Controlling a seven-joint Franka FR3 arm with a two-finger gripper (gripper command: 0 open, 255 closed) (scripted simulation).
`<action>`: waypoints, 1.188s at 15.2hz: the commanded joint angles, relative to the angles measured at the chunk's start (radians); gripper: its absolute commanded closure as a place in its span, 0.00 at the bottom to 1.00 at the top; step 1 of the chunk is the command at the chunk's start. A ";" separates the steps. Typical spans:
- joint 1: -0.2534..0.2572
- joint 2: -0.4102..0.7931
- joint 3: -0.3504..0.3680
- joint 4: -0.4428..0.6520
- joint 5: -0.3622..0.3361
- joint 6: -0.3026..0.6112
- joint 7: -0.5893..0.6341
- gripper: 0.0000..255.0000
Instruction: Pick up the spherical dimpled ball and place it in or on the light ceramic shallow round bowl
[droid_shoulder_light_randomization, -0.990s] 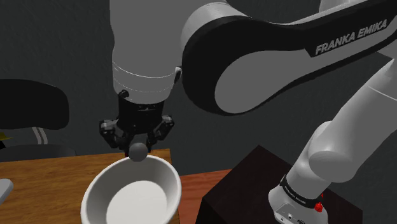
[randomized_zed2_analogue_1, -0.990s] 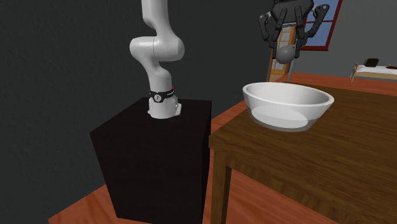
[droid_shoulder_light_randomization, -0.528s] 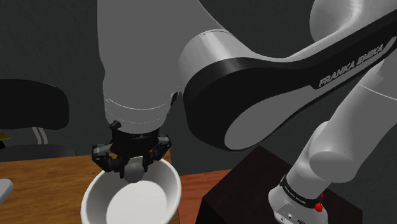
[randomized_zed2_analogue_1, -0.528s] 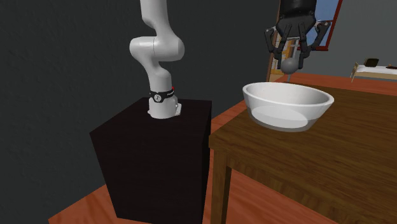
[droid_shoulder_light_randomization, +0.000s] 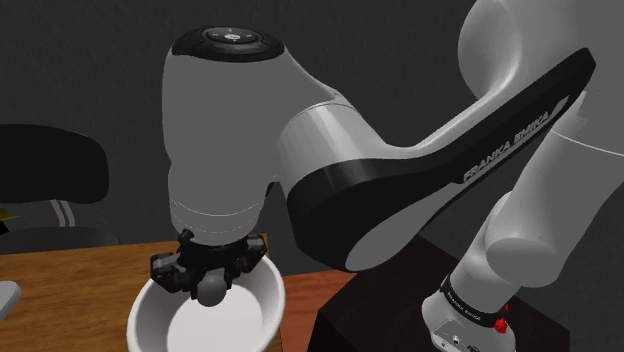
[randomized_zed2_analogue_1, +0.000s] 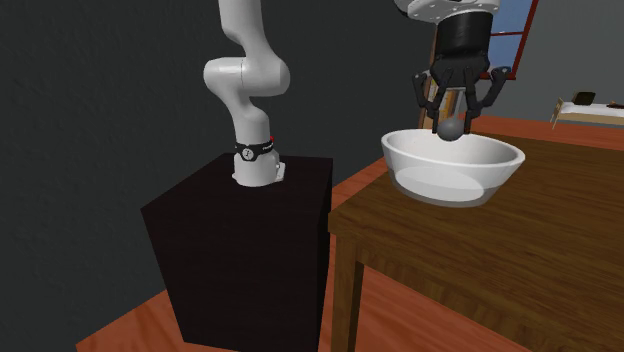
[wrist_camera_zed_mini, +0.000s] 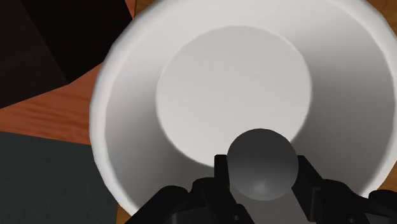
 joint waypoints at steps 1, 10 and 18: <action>-0.001 0.003 -0.001 -0.013 -0.006 0.015 0.004 1.00; -0.001 0.003 -0.001 -0.013 -0.006 0.015 0.004 0.00; 0.000 -0.103 -0.009 0.043 0.113 -0.092 -0.078 0.00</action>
